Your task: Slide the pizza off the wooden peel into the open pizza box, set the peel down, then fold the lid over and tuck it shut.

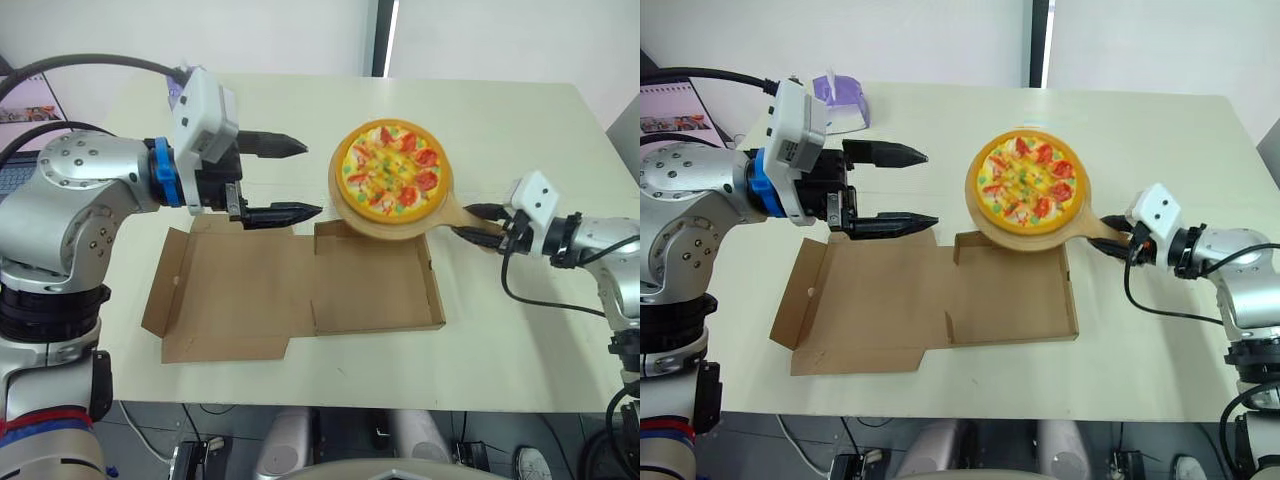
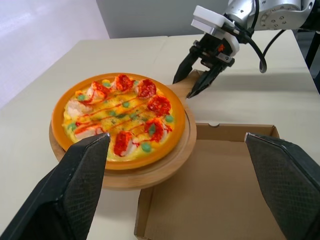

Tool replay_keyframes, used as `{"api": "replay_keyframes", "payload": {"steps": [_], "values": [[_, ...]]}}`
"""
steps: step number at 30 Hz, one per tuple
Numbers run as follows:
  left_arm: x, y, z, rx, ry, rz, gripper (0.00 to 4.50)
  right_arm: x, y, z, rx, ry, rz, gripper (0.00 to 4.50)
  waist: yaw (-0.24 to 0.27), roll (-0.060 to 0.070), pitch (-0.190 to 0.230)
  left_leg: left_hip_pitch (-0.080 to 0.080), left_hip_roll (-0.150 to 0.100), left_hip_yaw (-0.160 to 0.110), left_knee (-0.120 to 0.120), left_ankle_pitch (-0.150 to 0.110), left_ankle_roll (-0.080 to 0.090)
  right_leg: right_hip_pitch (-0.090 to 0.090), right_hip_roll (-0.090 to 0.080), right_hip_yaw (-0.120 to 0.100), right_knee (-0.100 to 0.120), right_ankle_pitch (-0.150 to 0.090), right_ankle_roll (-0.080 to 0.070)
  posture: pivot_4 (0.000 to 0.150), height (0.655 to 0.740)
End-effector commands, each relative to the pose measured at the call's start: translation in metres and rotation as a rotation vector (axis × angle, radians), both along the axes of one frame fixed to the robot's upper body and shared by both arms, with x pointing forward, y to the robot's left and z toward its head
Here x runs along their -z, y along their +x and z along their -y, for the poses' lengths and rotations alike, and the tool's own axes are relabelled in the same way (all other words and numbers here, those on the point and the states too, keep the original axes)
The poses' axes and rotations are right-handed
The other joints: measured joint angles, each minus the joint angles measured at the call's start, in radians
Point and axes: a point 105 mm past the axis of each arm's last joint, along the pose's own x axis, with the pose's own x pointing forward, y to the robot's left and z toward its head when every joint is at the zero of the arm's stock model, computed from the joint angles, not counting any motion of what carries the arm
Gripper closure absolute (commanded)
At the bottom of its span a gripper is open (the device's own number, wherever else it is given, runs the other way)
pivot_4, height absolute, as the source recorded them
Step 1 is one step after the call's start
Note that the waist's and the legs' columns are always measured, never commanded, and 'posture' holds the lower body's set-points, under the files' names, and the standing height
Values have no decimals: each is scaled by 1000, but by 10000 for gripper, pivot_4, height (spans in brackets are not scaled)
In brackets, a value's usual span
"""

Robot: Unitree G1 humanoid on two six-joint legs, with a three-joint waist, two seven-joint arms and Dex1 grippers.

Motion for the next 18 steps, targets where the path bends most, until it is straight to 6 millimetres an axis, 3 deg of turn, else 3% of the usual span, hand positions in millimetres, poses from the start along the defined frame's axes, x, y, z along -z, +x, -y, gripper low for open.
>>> {"api": "replay_keyframes", "payload": {"steps": [1, 18], "values": [[-7, -9, 2, 16, -2, 35, 0, -27, -2, -6, -47, -4, 137, 29202, 0, 0, 0, 0, 0, 0, 0, 0, 0, 0, 0, 0, 0, 0, 0, 1500, 7400], [-4, -9, -3, 7, 18, 23, 0, -26, -1, -3, -71, -27, 237, 29202, 0, 0, 0, 0, 0, 0, 1, 0, 0, 0, 0, 0, 1, 0, 0, 1500, 7400]]}}
